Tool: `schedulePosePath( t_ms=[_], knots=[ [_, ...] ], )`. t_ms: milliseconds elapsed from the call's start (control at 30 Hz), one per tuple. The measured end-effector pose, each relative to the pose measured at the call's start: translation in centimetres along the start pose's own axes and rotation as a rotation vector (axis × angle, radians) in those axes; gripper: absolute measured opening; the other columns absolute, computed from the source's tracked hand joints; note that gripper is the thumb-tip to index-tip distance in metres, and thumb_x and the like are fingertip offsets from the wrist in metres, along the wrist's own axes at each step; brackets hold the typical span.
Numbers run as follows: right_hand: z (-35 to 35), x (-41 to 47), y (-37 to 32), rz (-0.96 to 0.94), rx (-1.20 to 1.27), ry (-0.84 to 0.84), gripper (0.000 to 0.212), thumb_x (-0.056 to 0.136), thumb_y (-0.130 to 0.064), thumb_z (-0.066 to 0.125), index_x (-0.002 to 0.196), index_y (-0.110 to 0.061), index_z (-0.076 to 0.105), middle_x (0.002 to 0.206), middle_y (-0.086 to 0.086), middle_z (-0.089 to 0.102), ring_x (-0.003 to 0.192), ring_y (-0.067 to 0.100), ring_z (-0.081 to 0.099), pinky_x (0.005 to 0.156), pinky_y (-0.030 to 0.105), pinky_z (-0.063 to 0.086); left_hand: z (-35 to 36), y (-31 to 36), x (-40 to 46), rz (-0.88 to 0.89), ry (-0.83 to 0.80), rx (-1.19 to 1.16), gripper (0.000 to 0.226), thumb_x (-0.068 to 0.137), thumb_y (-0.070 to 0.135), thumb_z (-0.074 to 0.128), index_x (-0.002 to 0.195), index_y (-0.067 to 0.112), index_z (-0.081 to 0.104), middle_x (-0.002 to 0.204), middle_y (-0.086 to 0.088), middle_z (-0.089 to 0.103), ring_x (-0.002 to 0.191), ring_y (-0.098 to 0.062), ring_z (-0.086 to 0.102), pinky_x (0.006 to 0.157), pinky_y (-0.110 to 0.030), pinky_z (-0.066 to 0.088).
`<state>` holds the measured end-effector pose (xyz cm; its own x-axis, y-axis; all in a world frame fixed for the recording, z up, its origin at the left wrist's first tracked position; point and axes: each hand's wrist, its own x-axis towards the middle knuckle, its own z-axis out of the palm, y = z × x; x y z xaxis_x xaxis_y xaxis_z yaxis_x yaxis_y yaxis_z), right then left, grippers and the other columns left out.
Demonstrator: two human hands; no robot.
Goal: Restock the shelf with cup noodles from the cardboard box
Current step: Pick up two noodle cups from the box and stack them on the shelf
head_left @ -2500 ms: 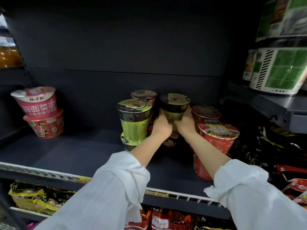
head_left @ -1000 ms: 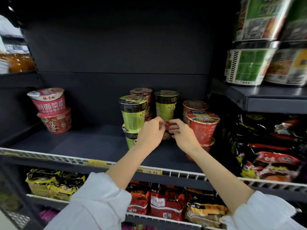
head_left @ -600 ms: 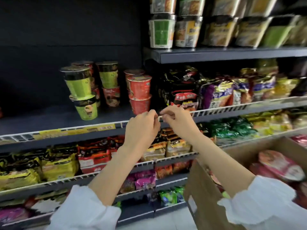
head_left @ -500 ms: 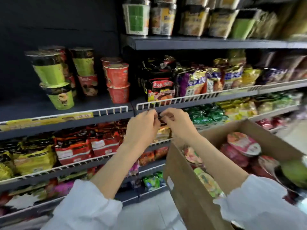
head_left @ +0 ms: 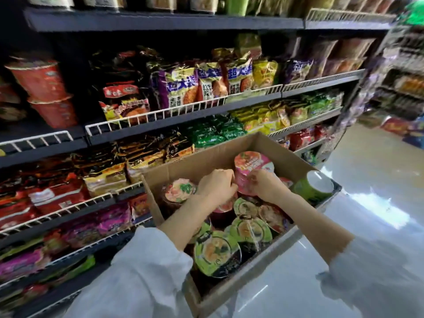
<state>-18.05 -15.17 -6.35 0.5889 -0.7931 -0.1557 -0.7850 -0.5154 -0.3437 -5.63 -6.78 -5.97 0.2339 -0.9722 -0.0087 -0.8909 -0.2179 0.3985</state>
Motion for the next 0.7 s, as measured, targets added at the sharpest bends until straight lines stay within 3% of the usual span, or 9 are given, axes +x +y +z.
schedulePosePath(
  t_ms=[100,200,333,467,533,600,700],
  knots=[
    [-0.6,2.4,5.2,0.044,-0.186,-0.136,0.042,0.094,-0.029,0.052,0.126,-0.002,0.051,0.129,0.017,0.05,0.122,0.035,0.045,0.099,0.04,0.04,3.6,2.6,3.9,-0.052,-0.098,-0.033,0.024,0.091,0.024,0.05,0.108,0.011,0.06,0.111,-0.01,0.063,0.102,-0.031,0.059,0.078,-0.039,0.05],
    [-0.6,4.6,9.1,0.029,-0.346,-0.267,0.044,0.09,-0.025,0.051,0.132,-0.01,0.046,0.137,0.011,0.041,0.126,0.033,0.036,0.103,0.045,0.039,6.7,4.8,6.8,-0.072,-0.191,-0.068,0.027,0.092,0.025,0.054,0.106,0.003,0.061,0.107,-0.015,0.064,0.101,-0.033,0.06,0.073,-0.035,0.046],
    [-0.7,6.6,11.8,0.044,-0.48,-0.285,0.042,0.096,-0.026,0.044,0.136,-0.015,0.043,0.139,0.009,0.04,0.128,0.027,0.041,0.101,0.036,0.038,9.8,6.9,9.1,-0.179,-0.401,-0.023,0.039,0.092,0.031,0.058,0.108,-0.005,0.059,0.1,-0.02,0.064,0.091,-0.034,0.06,0.064,-0.03,0.033],
    [0.2,8.4,12.9,0.055,-0.596,-0.326,0.046,0.096,-0.029,0.046,0.139,-0.013,0.041,0.14,0.008,0.044,0.129,0.024,0.044,0.099,0.032,0.04,12.0,6.9,10.1,-0.364,-0.55,-0.003,0.04,0.093,0.036,0.055,0.071,0.004,0.051,0.063,-0.003,0.046,0.054,-0.017,0.043,0.049,-0.024,0.034],
    [1.2,9.3,13.3,0.051,-0.599,-0.374,0.047,0.093,-0.031,0.052,0.136,-0.013,0.045,0.135,0.007,0.051,0.124,0.025,0.049,0.095,0.034,0.043,12.7,6.4,10.1,-0.402,-0.616,-0.047,0.039,0.093,0.039,0.054,0.087,0.001,0.06,0.064,-0.003,0.049,0.058,-0.018,0.049,0.056,-0.026,0.041],
    [1.8,10.0,13.4,0.043,-0.584,-0.4,0.062,0.086,-0.035,0.063,0.137,-0.01,0.04,0.134,0.01,0.052,0.123,0.029,0.049,0.094,0.037,0.044,13.1,5.8,10.0,-0.404,-0.633,-0.086,0.04,0.093,0.039,0.054,0.097,0.001,0.063,0.073,-0.006,0.056,0.068,-0.022,0.054,0.058,-0.028,0.041],
    [2.4,10.5,13.4,0.031,-0.621,-0.463,0.093,0.067,-0.043,0.081,0.138,-0.009,0.031,0.136,0.018,0.046,0.126,0.036,0.042,0.099,0.043,0.043,13.3,5.2,10.2,-0.416,-0.577,-0.072,0.04,0.094,0.034,0.054,0.062,0.01,0.047,0.063,-0.003,0.045,0.059,-0.019,0.045,0.049,-0.025,0.032]
  ],
)
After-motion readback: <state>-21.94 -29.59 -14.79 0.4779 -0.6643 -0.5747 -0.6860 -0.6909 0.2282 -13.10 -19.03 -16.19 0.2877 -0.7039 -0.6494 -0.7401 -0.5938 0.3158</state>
